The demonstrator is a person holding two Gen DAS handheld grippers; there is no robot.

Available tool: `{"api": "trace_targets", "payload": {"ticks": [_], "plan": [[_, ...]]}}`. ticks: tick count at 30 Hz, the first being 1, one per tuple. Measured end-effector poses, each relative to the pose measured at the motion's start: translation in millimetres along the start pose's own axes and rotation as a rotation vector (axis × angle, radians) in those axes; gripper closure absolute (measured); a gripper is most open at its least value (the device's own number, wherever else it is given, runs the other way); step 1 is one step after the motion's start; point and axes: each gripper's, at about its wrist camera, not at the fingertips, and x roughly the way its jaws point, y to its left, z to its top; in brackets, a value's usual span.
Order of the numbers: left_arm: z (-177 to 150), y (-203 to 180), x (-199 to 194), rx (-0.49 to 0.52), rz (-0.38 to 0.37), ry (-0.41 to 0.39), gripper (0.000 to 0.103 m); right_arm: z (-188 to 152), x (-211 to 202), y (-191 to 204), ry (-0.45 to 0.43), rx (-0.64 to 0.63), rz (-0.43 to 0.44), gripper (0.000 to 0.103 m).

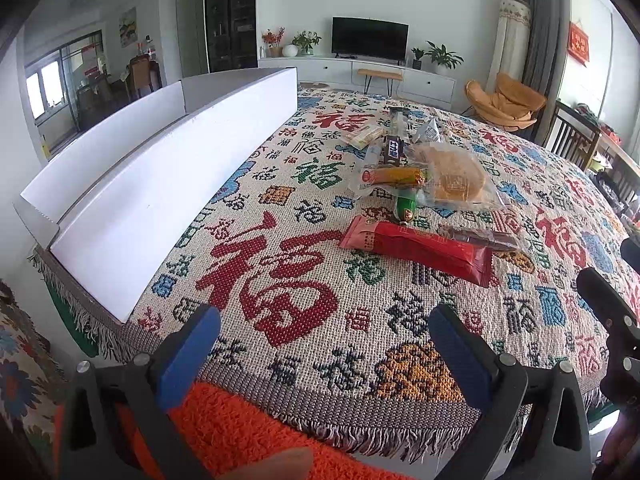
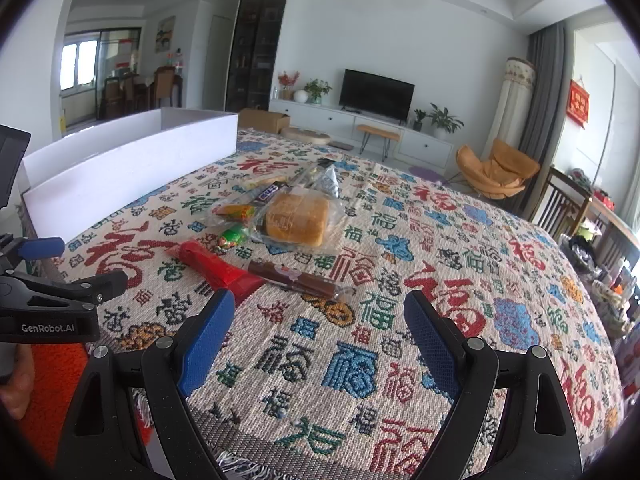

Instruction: Organize snacks

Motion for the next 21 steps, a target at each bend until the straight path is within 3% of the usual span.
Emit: {"api": "trace_targets", "payload": {"ticks": [21], "plan": [[-0.4,-0.8,0.3,0.007,0.021,0.01,0.0,-0.7,2.7,3.0,0.014,-0.001,0.017,0.014]]}}
